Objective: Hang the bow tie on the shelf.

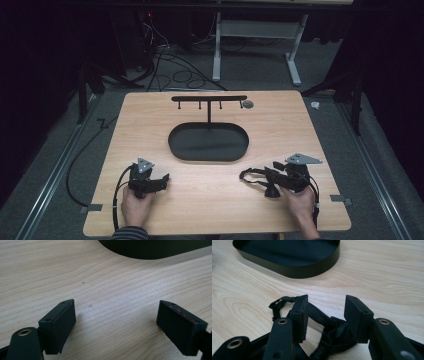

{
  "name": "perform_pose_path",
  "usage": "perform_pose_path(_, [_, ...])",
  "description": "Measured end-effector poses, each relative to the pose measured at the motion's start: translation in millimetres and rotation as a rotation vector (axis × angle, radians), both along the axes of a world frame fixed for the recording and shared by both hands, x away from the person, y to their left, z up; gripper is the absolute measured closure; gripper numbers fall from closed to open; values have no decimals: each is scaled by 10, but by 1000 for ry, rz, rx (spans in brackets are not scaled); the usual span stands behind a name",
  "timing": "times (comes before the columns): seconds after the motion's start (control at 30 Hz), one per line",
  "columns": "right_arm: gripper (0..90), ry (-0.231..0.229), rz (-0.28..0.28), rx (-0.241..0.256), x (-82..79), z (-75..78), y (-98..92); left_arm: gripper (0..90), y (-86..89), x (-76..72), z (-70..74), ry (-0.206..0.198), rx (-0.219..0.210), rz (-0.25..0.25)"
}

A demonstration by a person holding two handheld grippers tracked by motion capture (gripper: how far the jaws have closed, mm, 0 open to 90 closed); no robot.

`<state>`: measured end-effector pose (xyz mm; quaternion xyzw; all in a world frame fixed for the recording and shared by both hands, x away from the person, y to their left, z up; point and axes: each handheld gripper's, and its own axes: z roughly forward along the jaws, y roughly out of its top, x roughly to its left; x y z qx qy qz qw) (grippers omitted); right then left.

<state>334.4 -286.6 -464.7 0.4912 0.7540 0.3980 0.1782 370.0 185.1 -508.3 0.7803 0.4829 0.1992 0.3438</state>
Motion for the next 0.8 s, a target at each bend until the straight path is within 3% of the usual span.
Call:
perform_pose_path(0.27, [571, 14, 59, -13, 69, 3, 181, 162, 0, 0, 0, 0, 0, 0])
perform_pose_path(0.8, [574, 56, 112, -61, 221, -89, 412, 162, 0, 0, 0, 0, 0, 0])
